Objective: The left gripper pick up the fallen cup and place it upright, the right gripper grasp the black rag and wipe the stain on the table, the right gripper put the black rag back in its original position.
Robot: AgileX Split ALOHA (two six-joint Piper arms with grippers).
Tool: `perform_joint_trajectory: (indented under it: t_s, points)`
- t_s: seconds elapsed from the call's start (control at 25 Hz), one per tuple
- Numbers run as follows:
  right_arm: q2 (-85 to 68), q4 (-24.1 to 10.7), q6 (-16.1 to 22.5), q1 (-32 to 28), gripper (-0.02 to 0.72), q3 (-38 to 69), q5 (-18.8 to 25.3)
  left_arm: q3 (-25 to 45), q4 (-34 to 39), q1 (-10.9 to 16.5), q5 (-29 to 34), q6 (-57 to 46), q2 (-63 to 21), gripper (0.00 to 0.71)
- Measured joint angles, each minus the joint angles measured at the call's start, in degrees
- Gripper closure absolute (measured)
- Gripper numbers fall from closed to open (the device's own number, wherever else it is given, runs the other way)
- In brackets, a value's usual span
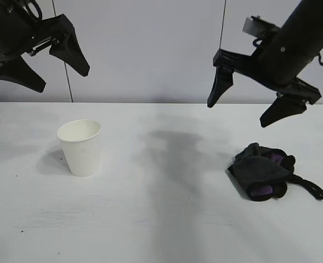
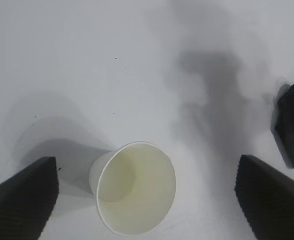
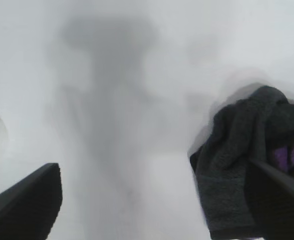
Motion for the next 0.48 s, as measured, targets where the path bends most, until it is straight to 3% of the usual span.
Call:
perform_joint_trajectory:
  t_s: [0.48]
  points:
    - [-2.7,-0.7,0.0,0.0,0.009,0.2,-0.1,0.0,0.0,0.0,0.0,0.0,0.0,0.016]
